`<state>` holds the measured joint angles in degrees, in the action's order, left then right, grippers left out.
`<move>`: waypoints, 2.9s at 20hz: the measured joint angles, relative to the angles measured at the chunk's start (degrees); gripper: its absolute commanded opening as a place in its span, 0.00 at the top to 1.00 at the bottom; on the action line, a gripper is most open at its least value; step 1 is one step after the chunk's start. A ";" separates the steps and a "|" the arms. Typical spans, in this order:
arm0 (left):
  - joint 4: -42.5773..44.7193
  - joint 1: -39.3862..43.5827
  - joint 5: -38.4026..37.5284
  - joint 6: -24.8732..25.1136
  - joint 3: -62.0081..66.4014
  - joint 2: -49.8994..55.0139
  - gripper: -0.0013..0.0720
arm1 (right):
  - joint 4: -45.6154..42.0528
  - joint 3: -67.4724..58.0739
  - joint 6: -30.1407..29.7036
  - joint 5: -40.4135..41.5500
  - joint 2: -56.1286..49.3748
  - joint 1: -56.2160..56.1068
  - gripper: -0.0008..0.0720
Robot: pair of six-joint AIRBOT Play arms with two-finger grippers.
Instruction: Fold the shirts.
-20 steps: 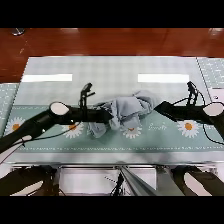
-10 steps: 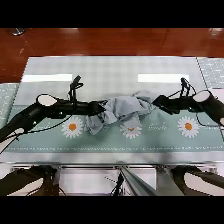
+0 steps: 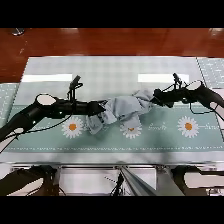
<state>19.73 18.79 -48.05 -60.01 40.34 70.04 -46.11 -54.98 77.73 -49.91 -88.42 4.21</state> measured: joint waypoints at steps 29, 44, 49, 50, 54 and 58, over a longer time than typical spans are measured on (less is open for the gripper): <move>39.78 -32.98 -26.47 -13.40 48.19 -40.30 0.95 | -34.86 -47.71 8.94 -36.87 52.24 0.00 0.95; 30.23 -32.98 -15.50 -10.47 -10.93 -32.89 0.95 | -30.84 -1.51 13.38 -12.46 34.71 0.00 0.95; 16.83 -33.00 -8.68 -4.28 -12.87 -20.02 0.13 | -22.12 -9.53 13.51 -8.33 17.00 0.00 0.11; 15.02 -33.05 -8.52 -3.30 -12.52 -18.05 0.02 | -19.89 -11.32 13.40 -7.76 14.36 0.04 0.12; 15.54 -36.44 -12.79 -1.81 -6.19 -14.03 0.02 | -15.10 -18.86 12.11 -10.99 9.66 3.15 0.14; 23.39 -44.24 -23.17 -5.77 -0.98 -12.98 0.02 | -18.67 -20.94 8.24 -20.02 13.35 11.82 0.14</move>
<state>43.11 -25.45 -71.22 -65.78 39.35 57.06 -64.77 -75.92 85.97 -69.93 -75.07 16.03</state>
